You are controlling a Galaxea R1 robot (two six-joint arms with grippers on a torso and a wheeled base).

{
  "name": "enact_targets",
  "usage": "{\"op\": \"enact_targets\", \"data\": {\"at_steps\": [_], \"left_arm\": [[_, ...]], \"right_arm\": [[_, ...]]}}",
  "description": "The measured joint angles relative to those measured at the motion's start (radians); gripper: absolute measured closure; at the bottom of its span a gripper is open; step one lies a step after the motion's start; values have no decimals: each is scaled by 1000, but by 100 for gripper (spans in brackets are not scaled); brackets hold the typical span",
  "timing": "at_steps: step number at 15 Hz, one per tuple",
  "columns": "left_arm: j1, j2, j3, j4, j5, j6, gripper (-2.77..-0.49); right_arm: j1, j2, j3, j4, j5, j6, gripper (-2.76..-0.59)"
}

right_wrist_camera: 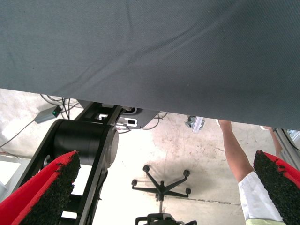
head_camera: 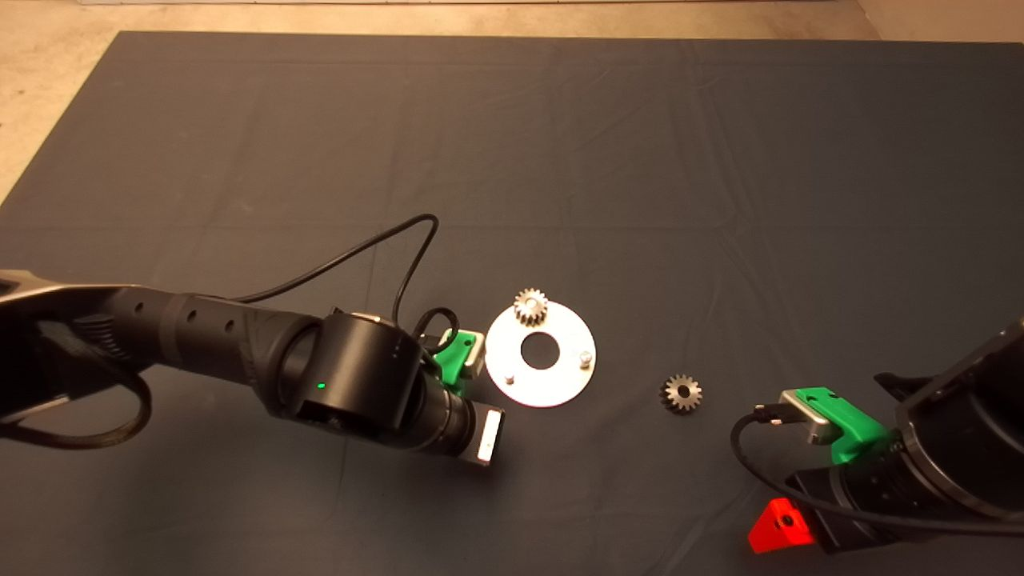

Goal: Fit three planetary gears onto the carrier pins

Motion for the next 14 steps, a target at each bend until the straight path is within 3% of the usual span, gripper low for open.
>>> {"op": "enact_targets", "data": {"at_steps": [4, 10, 14], "left_arm": [[-31, 33, -30, -1, 0, 2, -94], [-45, 71, -94, -1, 1, 111, -94], [-61, 77, -119, -2, 0, 148, -94]], "right_arm": [[0, 0, 0, 0, 0, 0, -275], [0, 0, 0, 0, 0, 0, -275], [0, 0, 0, 0, 0, 0, -275]]}}
